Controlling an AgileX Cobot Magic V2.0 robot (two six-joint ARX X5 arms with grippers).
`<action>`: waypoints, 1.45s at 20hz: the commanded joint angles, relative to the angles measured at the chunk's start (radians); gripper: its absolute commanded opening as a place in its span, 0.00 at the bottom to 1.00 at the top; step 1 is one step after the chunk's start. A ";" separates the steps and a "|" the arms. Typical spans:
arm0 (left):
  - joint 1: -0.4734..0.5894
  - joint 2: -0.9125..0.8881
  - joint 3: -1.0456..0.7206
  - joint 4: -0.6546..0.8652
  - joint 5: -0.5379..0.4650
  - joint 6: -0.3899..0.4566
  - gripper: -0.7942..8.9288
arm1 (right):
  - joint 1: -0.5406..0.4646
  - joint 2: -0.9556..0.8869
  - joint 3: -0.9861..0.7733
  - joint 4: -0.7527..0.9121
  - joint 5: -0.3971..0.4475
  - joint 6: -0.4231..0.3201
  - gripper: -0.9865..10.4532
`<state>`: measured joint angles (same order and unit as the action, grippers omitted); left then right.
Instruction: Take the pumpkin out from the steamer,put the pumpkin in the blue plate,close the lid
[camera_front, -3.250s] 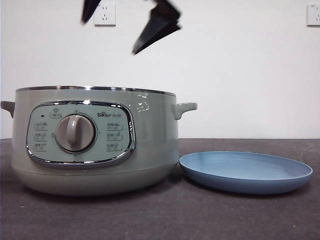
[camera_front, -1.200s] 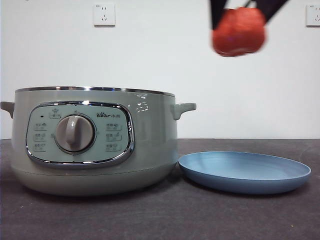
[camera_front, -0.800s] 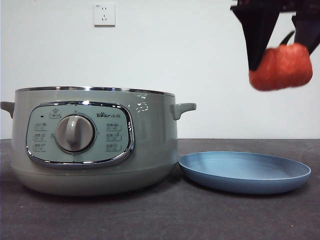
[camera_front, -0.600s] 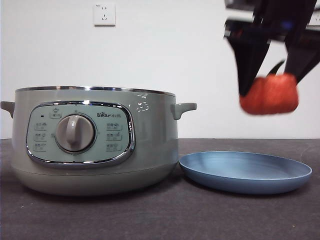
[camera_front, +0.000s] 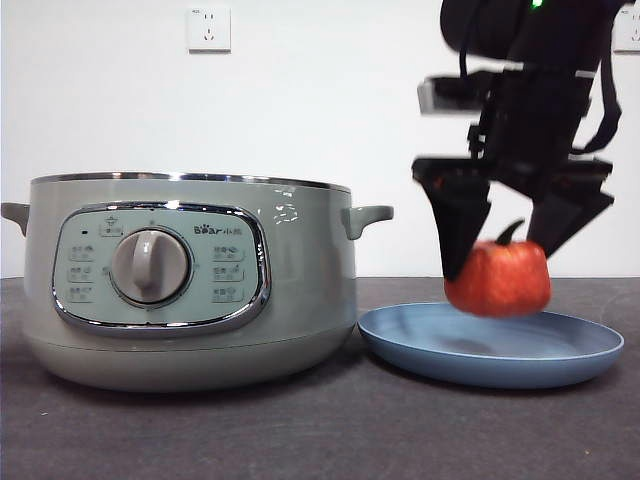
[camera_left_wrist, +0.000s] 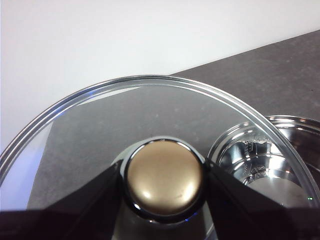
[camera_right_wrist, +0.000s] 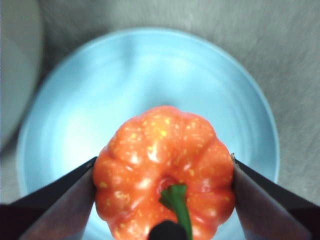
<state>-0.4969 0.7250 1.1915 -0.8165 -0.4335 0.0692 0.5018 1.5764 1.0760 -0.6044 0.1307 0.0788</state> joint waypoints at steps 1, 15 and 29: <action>-0.002 -0.010 0.008 0.047 -0.006 0.002 0.07 | -0.005 0.048 -0.010 0.006 -0.022 0.000 0.10; -0.002 -0.010 0.008 0.045 -0.002 0.002 0.07 | -0.043 0.072 -0.010 -0.009 -0.106 0.003 0.54; -0.002 0.056 0.008 0.075 0.203 -0.019 0.07 | -0.043 -0.208 -0.009 -0.086 -0.106 0.002 0.53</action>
<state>-0.4969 0.7883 1.1915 -0.7876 -0.2344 0.0628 0.4583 1.3746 1.0729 -0.6899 0.0257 0.0792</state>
